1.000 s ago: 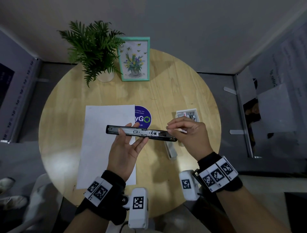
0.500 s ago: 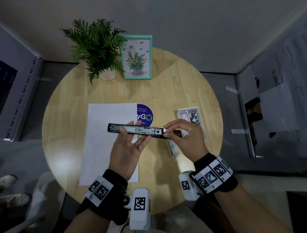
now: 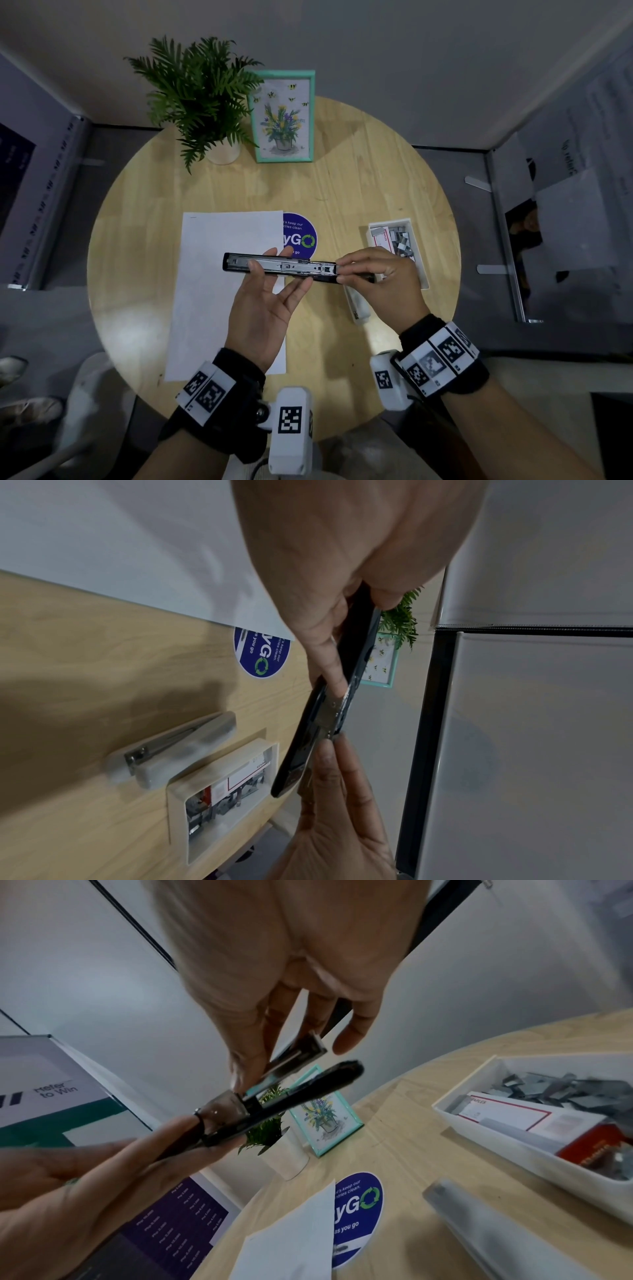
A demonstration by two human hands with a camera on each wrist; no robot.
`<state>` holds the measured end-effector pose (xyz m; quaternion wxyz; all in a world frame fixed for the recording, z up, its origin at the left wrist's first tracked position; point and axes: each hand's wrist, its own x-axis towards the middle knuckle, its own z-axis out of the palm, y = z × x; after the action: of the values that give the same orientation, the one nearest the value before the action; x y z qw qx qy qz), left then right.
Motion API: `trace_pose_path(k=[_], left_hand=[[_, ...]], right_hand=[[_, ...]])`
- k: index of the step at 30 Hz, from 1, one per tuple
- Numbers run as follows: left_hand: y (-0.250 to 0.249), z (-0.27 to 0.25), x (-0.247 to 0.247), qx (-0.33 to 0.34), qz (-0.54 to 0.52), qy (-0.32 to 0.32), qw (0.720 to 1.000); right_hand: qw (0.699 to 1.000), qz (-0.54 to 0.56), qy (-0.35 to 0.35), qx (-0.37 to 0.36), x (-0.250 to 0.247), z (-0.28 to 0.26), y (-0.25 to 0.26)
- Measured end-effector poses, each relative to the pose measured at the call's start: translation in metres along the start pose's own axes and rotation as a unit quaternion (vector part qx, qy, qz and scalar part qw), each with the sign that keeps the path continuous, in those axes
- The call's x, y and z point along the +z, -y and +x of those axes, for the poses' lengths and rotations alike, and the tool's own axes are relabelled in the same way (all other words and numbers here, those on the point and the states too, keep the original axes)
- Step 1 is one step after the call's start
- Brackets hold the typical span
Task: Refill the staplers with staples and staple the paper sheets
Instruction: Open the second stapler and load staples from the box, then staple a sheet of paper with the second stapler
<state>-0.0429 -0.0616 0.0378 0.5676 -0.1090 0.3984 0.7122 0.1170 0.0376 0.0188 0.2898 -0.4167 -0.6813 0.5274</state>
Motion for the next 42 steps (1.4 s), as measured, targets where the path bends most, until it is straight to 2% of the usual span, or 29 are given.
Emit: trace_pose_path(k=[10, 16, 19, 21, 23, 26, 28, 31, 34, 36, 38, 39, 41, 42], left_hand=[[0.0, 0.0, -0.001, -0.001, -0.007, 0.0, 1.0], [0.001, -0.002, 0.0, -0.006, -0.02, 0.003, 1.0], [-0.001, -0.002, 0.001, -0.001, -0.022, 0.004, 1.0], [-0.003, -0.002, 0.002, 0.0, -0.024, 0.006, 1.0], [-0.003, -0.001, 0.003, 0.0, -0.03, 0.009, 1.0], [-0.002, -0.002, 0.003, 0.011, -0.017, 0.011, 1.0], [-0.002, -0.003, 0.003, 0.026, 0.002, 0.019, 0.999], [-0.003, -0.005, 0.005, 0.062, 0.09, 0.033, 0.993], [0.0, -0.007, 0.008, 0.116, 0.218, 0.034, 0.968], [0.001, -0.009, 0.009, 0.159, 0.309, 0.038, 0.937], [0.001, -0.01, 0.007, 0.201, 0.393, 0.064, 0.895], [0.001, -0.01, 0.004, 0.217, 0.444, 0.085, 0.865], [0.001, -0.011, -0.002, 0.223, 0.533, 0.13, 0.806], [0.001, -0.013, -0.004, 0.215, 0.554, 0.151, 0.79]], right_hand=[[0.995, -0.084, 0.014, -0.058, -0.003, -0.001, -0.004], [0.999, -0.018, 0.027, -0.013, -0.013, -0.004, 0.0], [1.0, 0.007, 0.002, 0.026, -0.021, -0.004, 0.001], [0.996, 0.061, -0.015, 0.067, -0.025, -0.003, -0.001], [0.981, 0.156, -0.014, 0.116, -0.028, -0.002, -0.003], [0.927, 0.317, 0.028, 0.199, -0.026, -0.003, -0.007], [0.906, 0.363, 0.037, 0.216, -0.024, -0.003, -0.009], [0.901, 0.371, 0.033, 0.221, -0.022, -0.003, -0.011], [0.905, 0.358, 0.032, 0.229, -0.014, -0.006, -0.009], [0.902, 0.351, 0.023, 0.249, -0.008, -0.008, -0.006], [0.895, 0.349, 0.022, 0.278, -0.002, -0.01, -0.002], [0.893, 0.342, 0.031, 0.291, 0.001, -0.01, 0.0], [0.893, 0.318, 0.064, 0.312, 0.007, -0.013, 0.005], [0.895, 0.3, 0.088, 0.316, 0.01, -0.015, 0.007]])
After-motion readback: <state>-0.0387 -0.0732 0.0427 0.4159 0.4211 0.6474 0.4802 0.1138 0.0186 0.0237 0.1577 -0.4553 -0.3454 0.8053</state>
